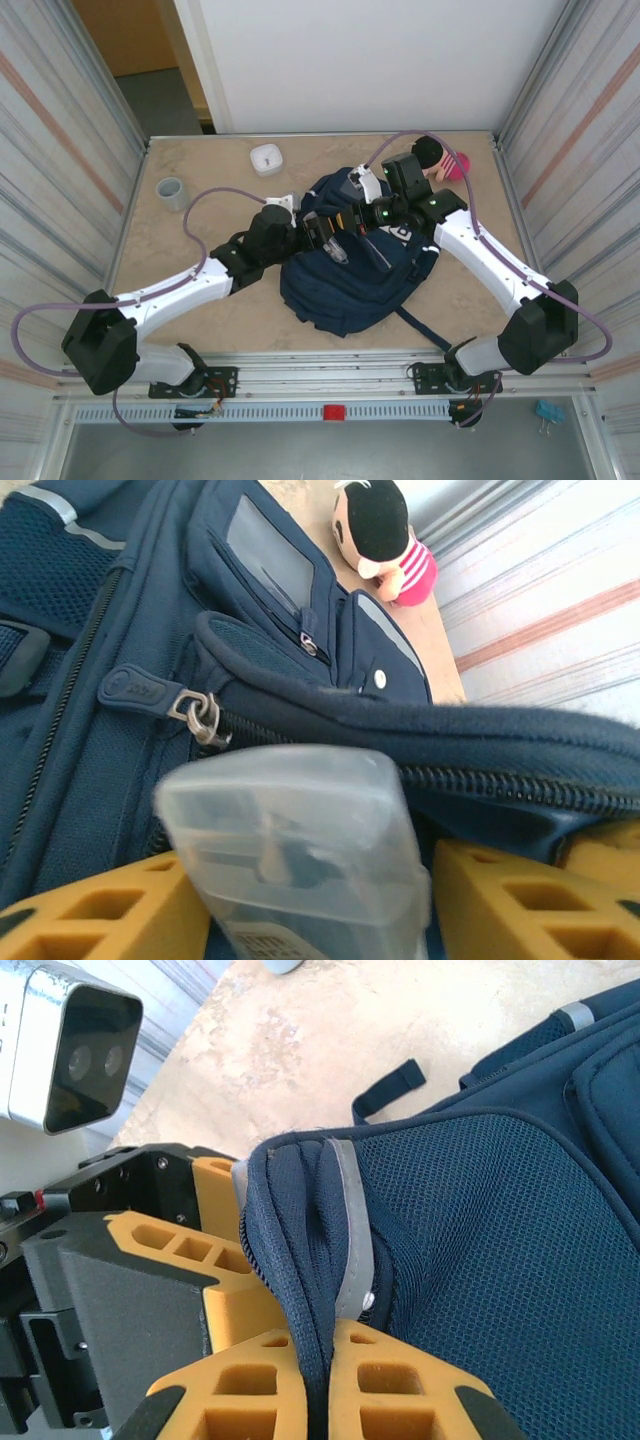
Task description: Pack the student bag
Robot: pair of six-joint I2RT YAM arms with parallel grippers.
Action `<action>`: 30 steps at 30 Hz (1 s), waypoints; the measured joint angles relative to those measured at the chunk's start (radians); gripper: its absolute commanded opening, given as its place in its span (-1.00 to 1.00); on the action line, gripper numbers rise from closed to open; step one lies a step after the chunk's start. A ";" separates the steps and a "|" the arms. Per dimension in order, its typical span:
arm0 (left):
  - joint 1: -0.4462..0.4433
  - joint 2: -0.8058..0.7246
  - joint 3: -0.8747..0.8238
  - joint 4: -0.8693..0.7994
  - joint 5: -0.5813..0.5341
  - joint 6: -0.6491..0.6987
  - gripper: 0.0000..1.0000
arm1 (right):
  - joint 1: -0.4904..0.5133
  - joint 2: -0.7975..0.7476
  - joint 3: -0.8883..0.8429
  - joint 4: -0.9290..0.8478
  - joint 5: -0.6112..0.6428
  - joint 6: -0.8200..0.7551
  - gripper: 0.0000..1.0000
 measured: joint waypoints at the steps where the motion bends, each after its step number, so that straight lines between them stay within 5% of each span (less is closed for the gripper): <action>1: 0.000 0.003 0.000 0.000 0.010 -0.010 -0.24 | 0.000 0.000 0.000 0.000 0.000 0.001 -1.00; 8: -0.005 0.021 0.000 -0.005 0.045 -0.063 -0.28 | 0.000 0.000 0.000 0.001 0.000 0.017 -1.00; 12: -0.006 0.025 0.000 0.002 0.058 -0.083 0.04 | 0.001 0.000 0.000 0.001 0.000 0.018 -1.00; 21: -0.001 -0.032 0.000 -0.060 0.060 -0.061 0.17 | 0.018 -0.012 0.000 -0.022 0.034 -0.003 -0.99; 23: 0.014 -0.080 -0.003 -0.104 0.052 -0.041 0.25 | 0.041 -0.019 0.000 -0.045 0.058 -0.027 -0.73; 27: 0.095 -0.175 -0.010 -0.171 0.049 -0.010 0.37 | 0.086 -0.036 0.000 -0.083 0.076 -0.063 0.13; 30: 0.172 -0.216 -0.010 -0.213 0.061 0.017 0.40 | 0.109 -0.101 -0.010 -0.089 0.087 -0.061 0.34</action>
